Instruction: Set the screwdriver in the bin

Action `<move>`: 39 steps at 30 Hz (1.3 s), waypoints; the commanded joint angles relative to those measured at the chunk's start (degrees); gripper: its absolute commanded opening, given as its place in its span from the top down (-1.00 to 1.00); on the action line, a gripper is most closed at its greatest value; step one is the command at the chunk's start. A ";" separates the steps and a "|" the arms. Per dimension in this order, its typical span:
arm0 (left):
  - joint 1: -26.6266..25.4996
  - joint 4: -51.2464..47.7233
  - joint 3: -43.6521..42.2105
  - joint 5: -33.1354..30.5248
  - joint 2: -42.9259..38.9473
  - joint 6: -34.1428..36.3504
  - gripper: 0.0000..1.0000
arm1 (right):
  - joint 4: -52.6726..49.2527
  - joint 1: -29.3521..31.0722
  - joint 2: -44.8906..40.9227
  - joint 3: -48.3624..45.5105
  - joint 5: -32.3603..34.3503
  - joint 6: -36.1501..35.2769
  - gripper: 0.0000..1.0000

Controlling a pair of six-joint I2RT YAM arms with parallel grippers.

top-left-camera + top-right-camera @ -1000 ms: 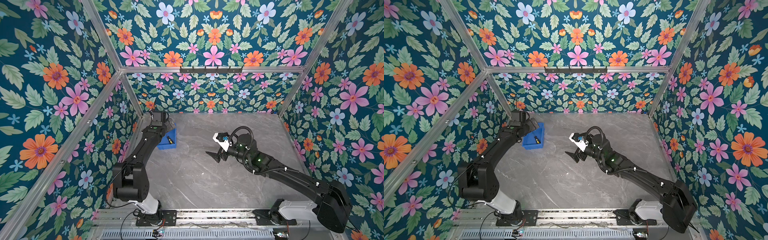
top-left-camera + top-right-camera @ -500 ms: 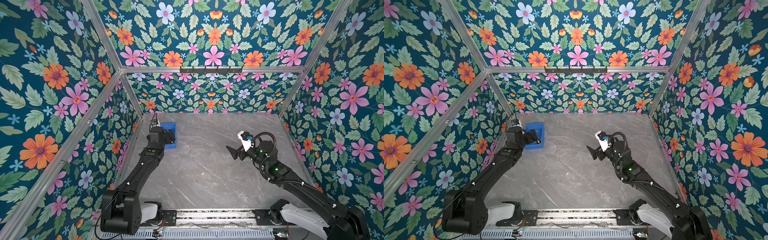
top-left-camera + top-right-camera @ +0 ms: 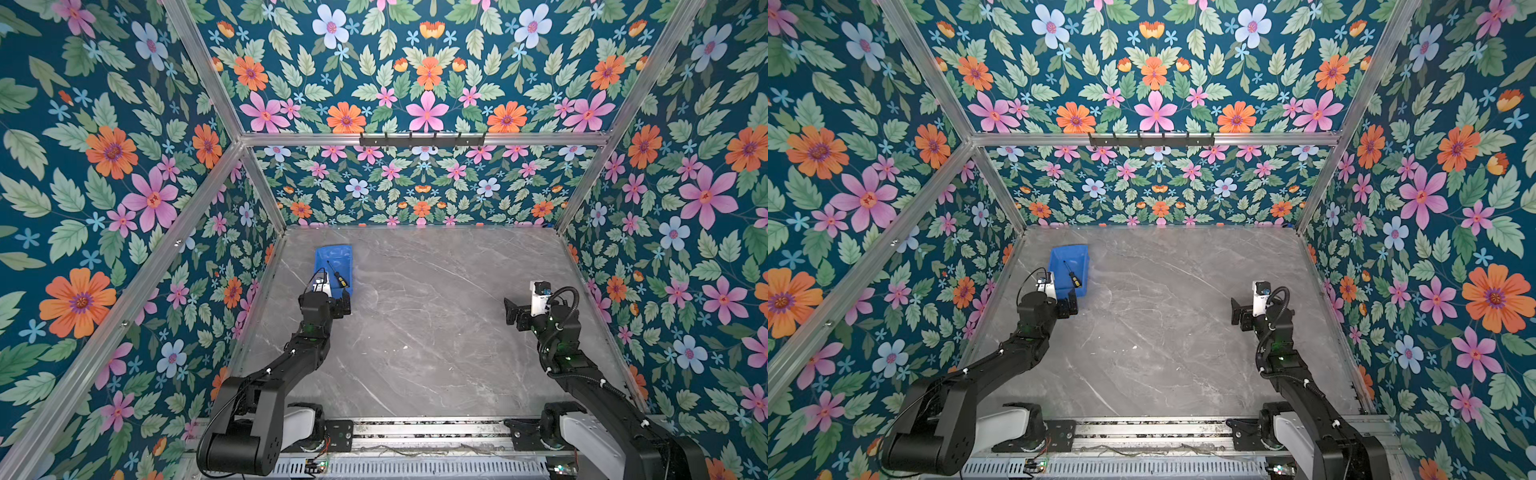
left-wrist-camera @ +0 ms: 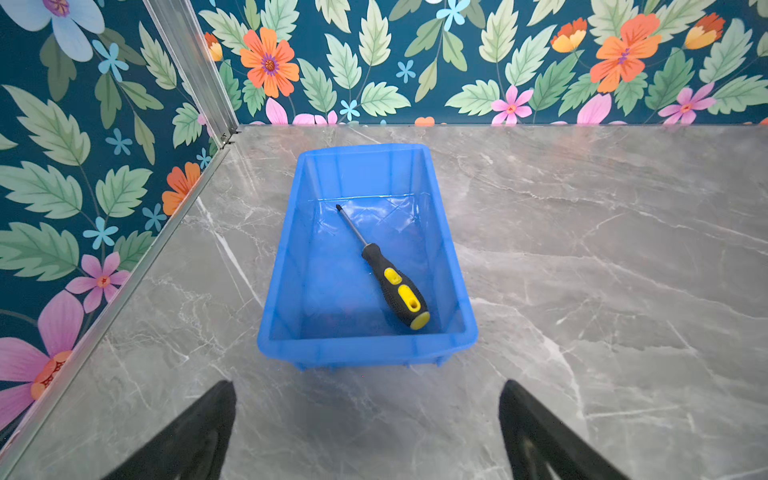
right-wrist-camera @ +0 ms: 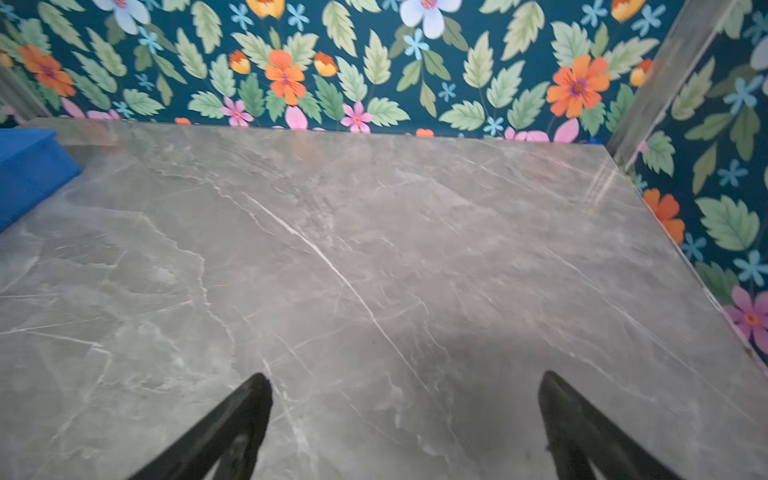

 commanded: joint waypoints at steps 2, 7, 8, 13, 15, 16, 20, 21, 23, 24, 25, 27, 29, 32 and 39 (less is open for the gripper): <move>0.22 12.97 -2.62 -2.61 1.61 2.43 -0.99 | 9.18 -1.46 2.83 -1.91 2.95 1.67 -0.99; 1.10 20.40 -4.21 1.49 6.35 5.72 -0.99 | 17.53 -3.37 9.00 -3.60 4.13 4.47 -0.98; 1.24 21.51 -4.21 1.74 7.32 5.97 -0.99 | 18.91 -3.45 10.22 -3.69 4.15 4.66 -0.98; 2.78 27.83 -4.02 2.66 12.58 5.62 -0.99 | 24.36 -4.21 16.86 -2.60 3.98 5.36 -0.98; 3.85 28.75 -3.22 3.18 14.47 4.85 -0.99 | 26.68 -4.63 20.09 -2.26 4.04 5.67 -0.98; 4.74 30.02 -3.47 3.79 15.52 4.06 -1.00 | 28.14 -4.67 21.84 -2.04 4.16 5.70 -0.98; 8.03 41.52 -6.83 5.66 20.62 1.07 -0.99 | 31.72 -4.77 27.96 -1.26 4.16 5.77 -0.99; 8.63 43.63 -7.18 6.13 21.70 0.45 -0.99 | 33.73 -4.72 29.10 -0.98 4.36 5.82 -0.99; 9.31 40.20 -6.13 7.18 21.15 -0.26 -0.99 | 28.45 -4.73 28.40 1.19 4.57 6.01 -0.99; 9.35 39.43 -5.29 6.89 21.40 -0.26 -0.99 | 25.50 -4.79 28.32 2.29 4.68 6.00 -0.99; 9.37 37.47 -4.07 6.33 21.63 -0.20 -1.00 | 25.47 -4.78 29.08 3.02 5.08 6.14 -0.99; 9.28 36.83 -4.00 5.99 21.53 -0.01 -1.00 | 23.65 -4.79 28.49 3.39 5.11 5.91 -0.99; 9.23 36.90 -4.10 5.96 21.43 0.00 -1.00 | 24.67 -4.74 28.88 3.14 5.07 5.73 -0.99; 9.19 37.63 -4.38 6.04 21.48 0.00 -1.00 | 24.43 -4.72 28.75 3.13 5.06 5.69 -0.99; 9.19 36.91 -3.91 7.71 21.48 0.66 -1.00 | 24.25 -4.72 28.69 3.23 4.93 5.62 -0.99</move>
